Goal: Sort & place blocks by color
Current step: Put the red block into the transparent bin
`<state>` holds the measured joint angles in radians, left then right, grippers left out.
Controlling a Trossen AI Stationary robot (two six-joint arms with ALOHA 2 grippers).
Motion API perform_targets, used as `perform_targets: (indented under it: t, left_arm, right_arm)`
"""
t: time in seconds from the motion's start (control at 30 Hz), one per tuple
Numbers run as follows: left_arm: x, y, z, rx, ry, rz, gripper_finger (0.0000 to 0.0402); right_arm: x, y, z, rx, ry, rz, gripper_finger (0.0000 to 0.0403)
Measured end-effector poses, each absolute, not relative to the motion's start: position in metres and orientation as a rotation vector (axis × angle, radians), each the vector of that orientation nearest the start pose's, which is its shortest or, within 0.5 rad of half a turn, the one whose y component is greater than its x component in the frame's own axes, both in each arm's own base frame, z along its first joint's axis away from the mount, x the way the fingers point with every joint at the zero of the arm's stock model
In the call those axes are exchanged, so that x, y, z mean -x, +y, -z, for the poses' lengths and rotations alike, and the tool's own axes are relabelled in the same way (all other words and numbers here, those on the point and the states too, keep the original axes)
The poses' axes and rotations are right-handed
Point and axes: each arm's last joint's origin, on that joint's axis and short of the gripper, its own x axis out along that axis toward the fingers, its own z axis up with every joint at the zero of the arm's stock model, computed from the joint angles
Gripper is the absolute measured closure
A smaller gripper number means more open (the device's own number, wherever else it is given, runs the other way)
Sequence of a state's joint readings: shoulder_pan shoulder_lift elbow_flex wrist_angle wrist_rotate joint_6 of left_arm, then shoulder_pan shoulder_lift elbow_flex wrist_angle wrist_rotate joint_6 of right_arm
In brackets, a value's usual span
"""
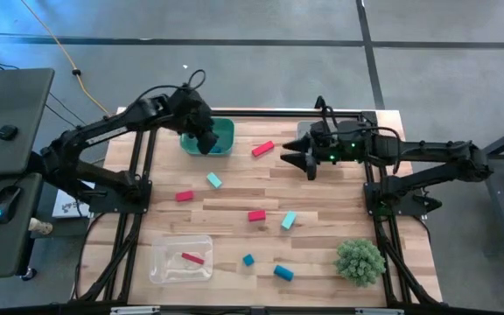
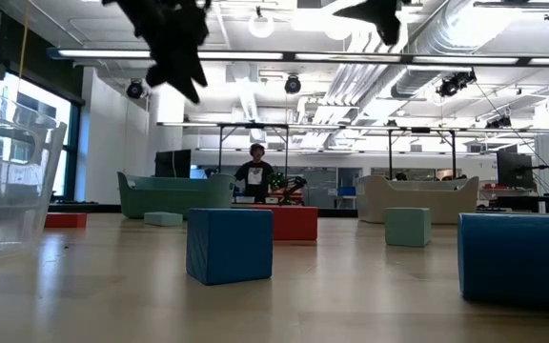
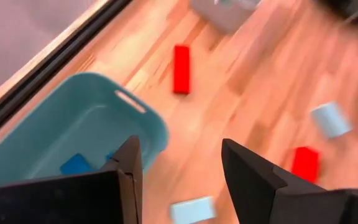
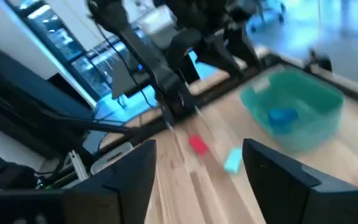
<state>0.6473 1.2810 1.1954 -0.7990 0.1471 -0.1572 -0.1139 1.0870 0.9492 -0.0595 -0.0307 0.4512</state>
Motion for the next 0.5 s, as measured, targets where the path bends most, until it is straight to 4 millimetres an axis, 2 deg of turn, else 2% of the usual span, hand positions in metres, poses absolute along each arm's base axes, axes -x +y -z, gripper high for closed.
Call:
perform_targets:
  t: [0.17, 0.27, 0.5]
  left_arm:
    - [-0.193, 0.124, -0.345, 0.551, 0.665, -0.525, 0.0265]
    - [-0.186, 0.111, -0.357, 0.591, 0.604, -0.513, 0.0265]
    - [-0.174, 0.087, -0.372, 0.66, 0.52, -0.472, 0.0266]
  right_arm:
    - [-0.253, -0.028, -0.35, -0.315, 0.076, 0.093, 0.0163]
    - [-0.26, -0.029, -0.345, -0.227, 0.083, 0.089, 0.0163]
    - [-0.282, -0.029, -0.32, -0.197, 0.186, 0.024, 0.0162]
